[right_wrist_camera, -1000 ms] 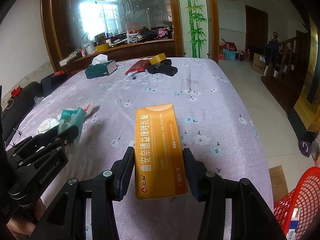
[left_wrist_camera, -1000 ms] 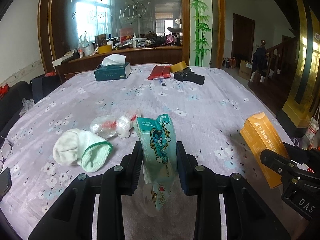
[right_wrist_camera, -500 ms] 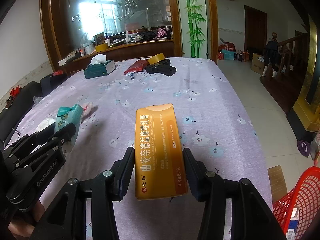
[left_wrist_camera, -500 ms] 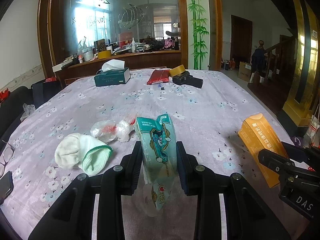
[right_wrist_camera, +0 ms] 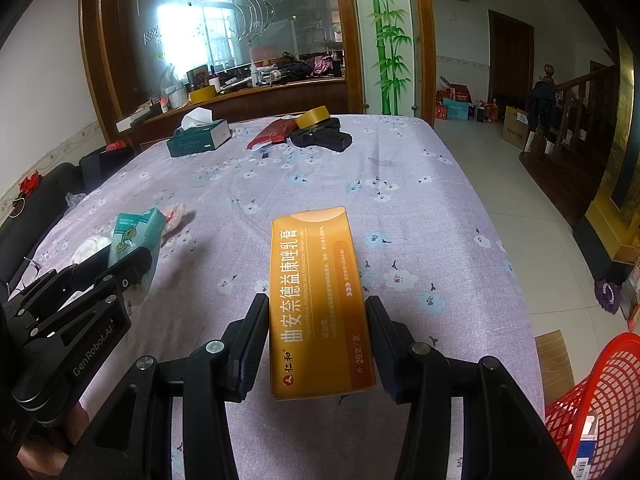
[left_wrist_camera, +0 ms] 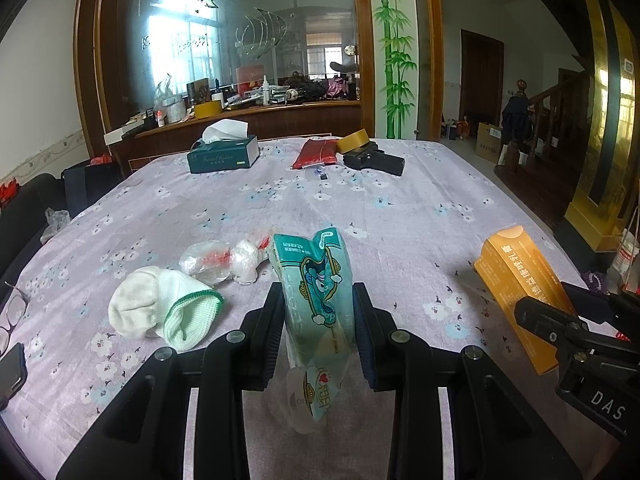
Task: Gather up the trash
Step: 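Lift and carry the teal wipes pack and orange box toward the red wastebasket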
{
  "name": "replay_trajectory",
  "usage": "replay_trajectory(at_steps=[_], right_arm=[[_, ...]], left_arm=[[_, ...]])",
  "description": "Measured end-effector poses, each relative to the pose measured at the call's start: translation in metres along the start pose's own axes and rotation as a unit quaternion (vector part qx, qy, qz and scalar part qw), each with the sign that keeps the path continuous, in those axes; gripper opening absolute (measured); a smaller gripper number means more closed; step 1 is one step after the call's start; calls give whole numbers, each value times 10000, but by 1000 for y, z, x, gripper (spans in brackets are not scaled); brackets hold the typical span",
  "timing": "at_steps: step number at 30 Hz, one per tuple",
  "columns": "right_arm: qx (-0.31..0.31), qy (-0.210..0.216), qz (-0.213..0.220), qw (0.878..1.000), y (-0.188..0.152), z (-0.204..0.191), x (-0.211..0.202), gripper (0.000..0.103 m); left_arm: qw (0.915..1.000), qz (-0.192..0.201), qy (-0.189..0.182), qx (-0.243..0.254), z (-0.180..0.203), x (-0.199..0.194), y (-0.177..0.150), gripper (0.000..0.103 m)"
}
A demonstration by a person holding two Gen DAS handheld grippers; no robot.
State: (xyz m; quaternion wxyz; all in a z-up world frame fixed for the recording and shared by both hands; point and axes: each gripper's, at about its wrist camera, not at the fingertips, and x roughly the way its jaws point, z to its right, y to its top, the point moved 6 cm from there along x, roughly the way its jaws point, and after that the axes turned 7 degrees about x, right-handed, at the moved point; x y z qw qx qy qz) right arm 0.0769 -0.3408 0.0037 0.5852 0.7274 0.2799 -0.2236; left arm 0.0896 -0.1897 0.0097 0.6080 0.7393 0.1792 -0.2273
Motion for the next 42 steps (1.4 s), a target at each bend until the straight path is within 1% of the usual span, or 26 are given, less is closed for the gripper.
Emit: replay_trajectory(at_steps=[14, 17, 20, 23, 25, 28, 31, 33, 35, 39, 42], right_arm=[[13, -5, 48, 10000, 2, 2, -3, 52], [53, -25, 84, 9999, 4, 4, -4, 52], [141, -49, 96, 9998, 6, 8, -4, 52], [341, -32, 90, 9994, 9, 14, -4, 52], [532, 56, 36, 9986, 10, 18, -7, 52], [645, 111, 32, 9979, 9, 16, -19, 52], [706, 265, 85, 9971, 7, 10, -39, 52], [753, 280, 148, 9967, 3, 10, -54, 52], [850, 408, 223, 9953, -3, 11, -70, 52], [1098, 476, 287, 9924, -20, 24, -97, 52], [1317, 446, 341, 9897, -31, 43, -114, 52]], left_arm=[[9999, -85, -51, -35, 0, 3, 0, 31], [9998, -122, -110, -56, -1, 6, 0, 31], [9994, -190, -257, -121, 0, 11, 0, 31], [9990, -264, -340, -112, 1, 11, -1, 31], [9988, -273, -399, -60, 3, 4, 0, 31], [9978, -275, -604, 36, 9, -11, 1, 31], [9971, -229, -707, 158, 13, -30, 1, 32], [9959, -212, -873, 104, 14, -43, -1, 32], [9946, -224, -1010, 112, 18, -53, -4, 32], [9914, -235, -1254, 286, 38, -74, -9, 32], [9873, -210, -1496, 493, 65, -90, -11, 32]])
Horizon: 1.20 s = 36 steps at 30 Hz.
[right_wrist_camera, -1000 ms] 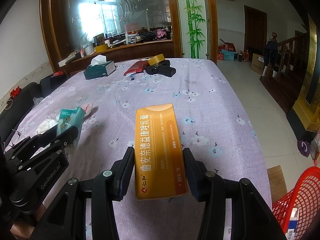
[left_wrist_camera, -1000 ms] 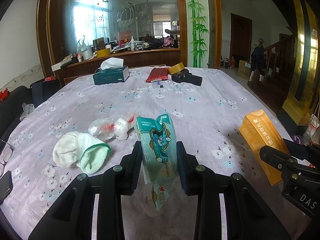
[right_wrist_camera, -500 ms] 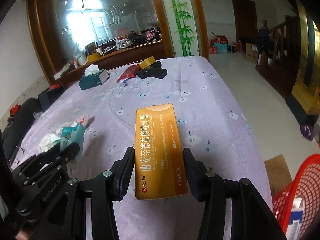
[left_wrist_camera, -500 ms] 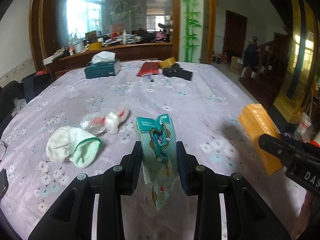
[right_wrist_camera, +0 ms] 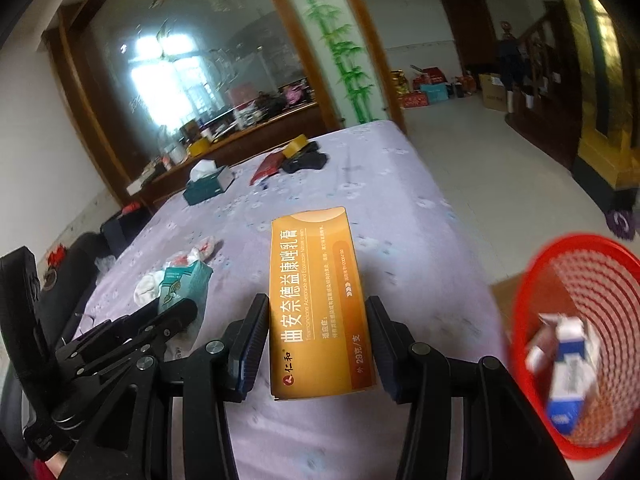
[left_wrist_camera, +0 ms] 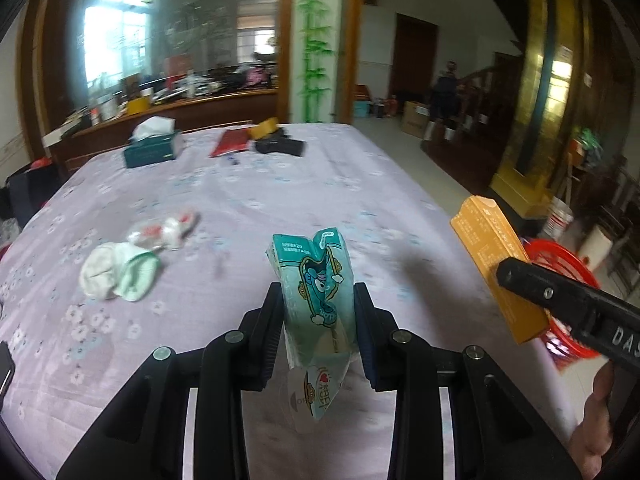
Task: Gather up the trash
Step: 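Lift and carry the teal wipes pack and orange box toward the red wastebasket, then open both grippers to drop the wipes pack and orange box into the wastebasket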
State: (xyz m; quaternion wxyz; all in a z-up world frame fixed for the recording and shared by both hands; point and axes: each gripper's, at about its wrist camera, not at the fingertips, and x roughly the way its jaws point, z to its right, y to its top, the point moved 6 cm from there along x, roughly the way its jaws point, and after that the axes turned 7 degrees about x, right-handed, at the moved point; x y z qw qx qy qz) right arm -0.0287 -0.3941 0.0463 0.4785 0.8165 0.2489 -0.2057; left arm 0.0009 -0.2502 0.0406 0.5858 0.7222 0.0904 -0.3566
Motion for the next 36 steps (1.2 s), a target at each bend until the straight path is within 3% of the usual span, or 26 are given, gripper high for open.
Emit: replay_trajectory(at_steps=[7, 14, 21, 24, 30, 36], right_arm=[[677, -439, 490, 9955, 9, 76, -62, 53], [1442, -948, 853, 9813, 17, 159, -109, 53], [1869, -1121, 897, 9718, 18, 210, -120, 53], [1980, -1169, 804, 9699, 17, 227, -112, 54], [2093, -1169, 849, 9671, 16, 240, -117, 58], [1957, -1012, 904, 9712, 21, 218, -122, 58]], left_arm=[[9960, -88, -810, 359, 80, -4, 13, 33], [9829, -263, -1673, 722, 176, 4, 29, 33], [9738, -497, -2017, 926, 239, 35, 33, 39], [9719, -609, -2036, 1012, 253, 48, 31, 59], [9716, -557, -2064, 1018, 246, 43, 31, 63], [9791, -431, -1820, 795, 199, 23, 27, 69]])
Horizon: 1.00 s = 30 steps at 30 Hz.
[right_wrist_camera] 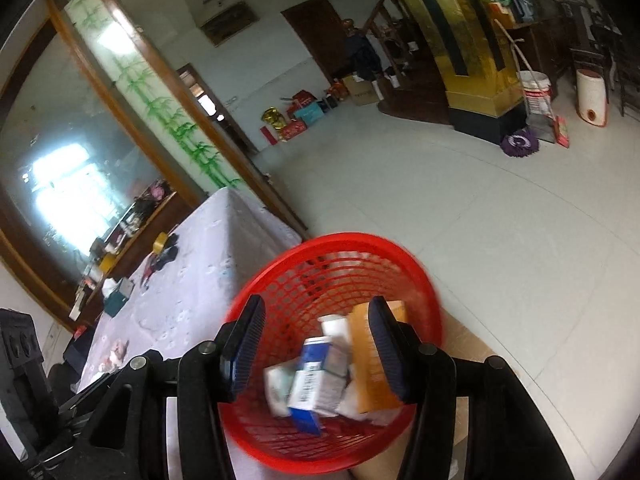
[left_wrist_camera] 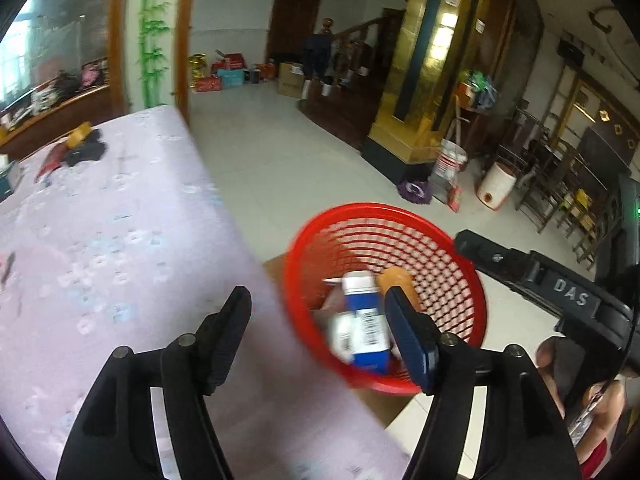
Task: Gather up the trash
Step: 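Open both grippers to drop the wipes pack and orange box into the wastebasket, then move both open grippers back over the table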
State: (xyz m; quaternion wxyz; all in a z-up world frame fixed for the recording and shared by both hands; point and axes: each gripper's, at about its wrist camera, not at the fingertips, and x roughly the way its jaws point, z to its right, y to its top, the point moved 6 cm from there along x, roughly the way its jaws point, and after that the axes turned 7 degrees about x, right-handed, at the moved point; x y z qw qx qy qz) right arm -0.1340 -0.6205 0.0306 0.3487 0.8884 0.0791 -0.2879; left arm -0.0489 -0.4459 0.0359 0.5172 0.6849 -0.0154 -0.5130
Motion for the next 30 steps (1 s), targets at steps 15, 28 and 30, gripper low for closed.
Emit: replay_trajectory(at_steps=[15, 28, 30], right_arm=[[-1349, 870, -1018, 9818, -92, -155, 30, 58], [-2131, 1177, -1556, 9574, -165, -229, 42, 59], [-2166, 1149, -1630, 9557, -170, -228, 45, 59]], left_arm=[[9853, 121, 1134, -1268, -170, -113, -74, 73], [9330, -11, 2500, -2588, -379, -177, -125, 80], [9290, -69, 2465, -2760, -408, -167, -130, 80]])
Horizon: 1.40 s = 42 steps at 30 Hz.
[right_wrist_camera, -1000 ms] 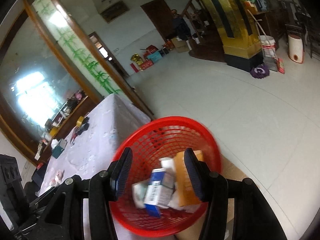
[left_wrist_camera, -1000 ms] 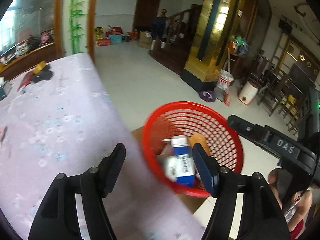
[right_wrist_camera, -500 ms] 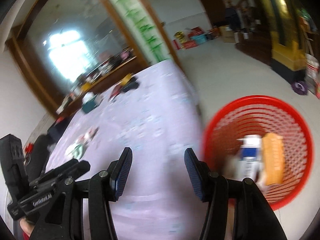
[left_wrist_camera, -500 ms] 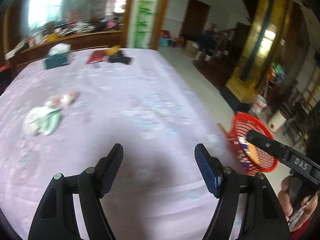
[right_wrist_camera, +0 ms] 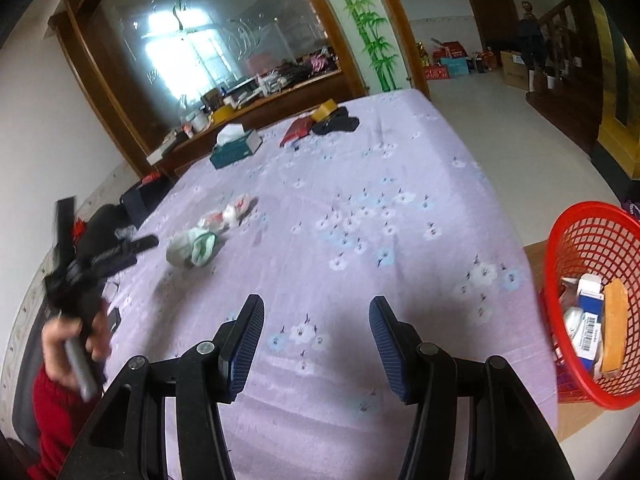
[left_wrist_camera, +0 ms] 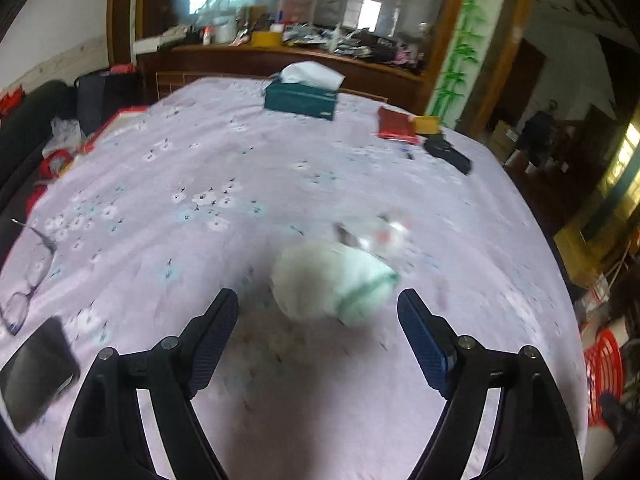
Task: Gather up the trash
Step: 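Move both open grippers back over the table, then grasp the white sock with the left gripper while the right gripper grasps the clear plastic bag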
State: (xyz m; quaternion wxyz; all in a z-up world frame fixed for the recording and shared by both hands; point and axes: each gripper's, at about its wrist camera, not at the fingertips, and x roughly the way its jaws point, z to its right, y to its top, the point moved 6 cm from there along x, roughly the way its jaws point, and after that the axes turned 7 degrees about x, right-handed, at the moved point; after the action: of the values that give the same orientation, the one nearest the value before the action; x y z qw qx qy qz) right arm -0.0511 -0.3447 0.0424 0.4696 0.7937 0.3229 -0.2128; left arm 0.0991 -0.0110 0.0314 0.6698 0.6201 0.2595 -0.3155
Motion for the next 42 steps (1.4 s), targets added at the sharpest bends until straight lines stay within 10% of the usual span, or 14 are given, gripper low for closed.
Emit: replay_trajectory(at_steps=[8, 10, 13, 30, 42], right_arm=[[-69, -117, -89, 9999, -2, 3, 3, 59], [-80, -137, -84, 9998, -1, 2, 4, 59], [-86, -142, -98, 9998, 2, 0, 6, 59], [-376, 532, -841, 9943, 51, -104, 98, 59], [182, 307, -1434, 9890, 85, -149, 233, 59]], left_arm=[[9974, -607, -355, -138, 5, 68, 3, 76], [9962, -783, -380, -106, 9, 79, -3, 44], [9969, -733, -282, 17, 14, 79, -11, 27], [9951, 930, 69, 316, 36, -66, -103, 25], [9963, 854, 64, -23, 9, -51, -111, 25]])
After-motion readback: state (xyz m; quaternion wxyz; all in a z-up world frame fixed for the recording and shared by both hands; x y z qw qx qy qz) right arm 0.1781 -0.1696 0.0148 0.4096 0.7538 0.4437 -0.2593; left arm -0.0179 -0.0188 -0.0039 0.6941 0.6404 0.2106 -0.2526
